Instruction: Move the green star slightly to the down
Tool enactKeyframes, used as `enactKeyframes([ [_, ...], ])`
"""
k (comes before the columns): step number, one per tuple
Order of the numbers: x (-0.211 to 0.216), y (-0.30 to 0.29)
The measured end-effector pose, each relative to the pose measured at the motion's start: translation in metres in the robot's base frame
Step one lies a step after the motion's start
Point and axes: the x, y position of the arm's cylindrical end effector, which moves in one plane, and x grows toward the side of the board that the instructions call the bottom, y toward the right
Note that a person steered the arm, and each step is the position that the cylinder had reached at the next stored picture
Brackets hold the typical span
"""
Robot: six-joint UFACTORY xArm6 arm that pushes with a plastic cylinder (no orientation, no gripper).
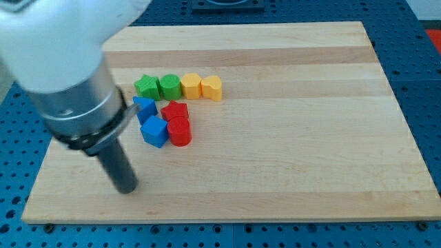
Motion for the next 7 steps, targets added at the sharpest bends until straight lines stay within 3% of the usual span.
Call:
enactKeyframes([
  [1, -0.053, -0.063],
  [3, -0.133, -0.086],
  [4, -0.251, -0.085],
  [5, -0.288, -0.082],
  [6, -0.288, -0.078],
  [7, -0.283, -0.022],
])
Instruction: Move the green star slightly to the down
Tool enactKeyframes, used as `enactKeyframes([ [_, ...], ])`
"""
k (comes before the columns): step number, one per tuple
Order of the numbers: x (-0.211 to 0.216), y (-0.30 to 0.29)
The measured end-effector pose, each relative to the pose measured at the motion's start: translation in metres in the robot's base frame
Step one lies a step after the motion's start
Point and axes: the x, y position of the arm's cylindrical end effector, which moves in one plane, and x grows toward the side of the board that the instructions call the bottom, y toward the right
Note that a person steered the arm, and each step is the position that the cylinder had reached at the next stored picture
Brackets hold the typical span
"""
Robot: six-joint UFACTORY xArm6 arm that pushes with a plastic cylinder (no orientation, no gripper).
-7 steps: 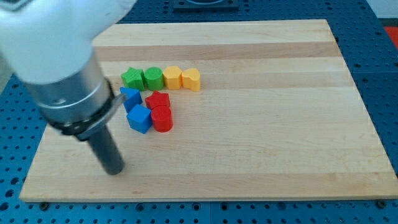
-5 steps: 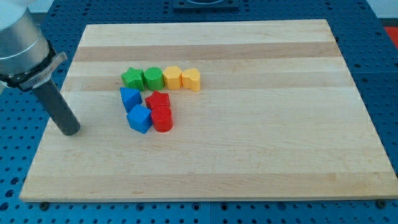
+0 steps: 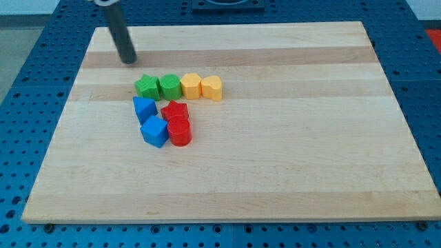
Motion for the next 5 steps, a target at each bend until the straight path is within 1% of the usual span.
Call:
enactKeyframes([
  [1, 0.000, 0.000],
  [2, 0.021, 0.007],
  [3, 0.021, 0.007],
  [4, 0.042, 0.009],
  [5, 0.051, 0.020],
])
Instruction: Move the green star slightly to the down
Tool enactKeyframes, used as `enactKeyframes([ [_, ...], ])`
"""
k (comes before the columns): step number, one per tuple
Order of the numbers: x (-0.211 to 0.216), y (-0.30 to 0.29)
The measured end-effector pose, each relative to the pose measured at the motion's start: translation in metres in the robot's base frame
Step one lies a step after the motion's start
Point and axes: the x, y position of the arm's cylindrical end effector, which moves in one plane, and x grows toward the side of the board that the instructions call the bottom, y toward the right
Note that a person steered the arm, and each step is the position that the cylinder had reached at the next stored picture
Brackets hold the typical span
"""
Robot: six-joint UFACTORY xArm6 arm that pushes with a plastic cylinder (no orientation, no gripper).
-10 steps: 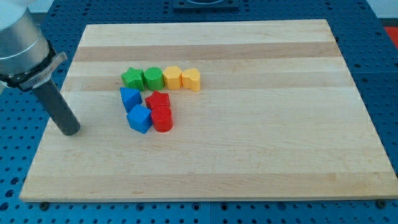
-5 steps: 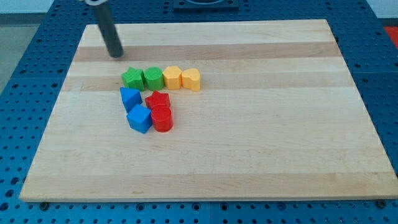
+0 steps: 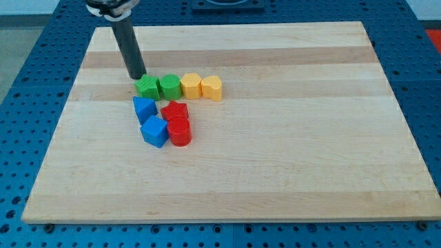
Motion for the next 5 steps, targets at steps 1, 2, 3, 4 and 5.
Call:
enactKeyframes([
  [1, 0.012, 0.018],
  [2, 0.022, 0.027],
  [3, 0.017, 0.027],
  [4, -0.016, 0.027],
  [5, -0.031, 0.090],
])
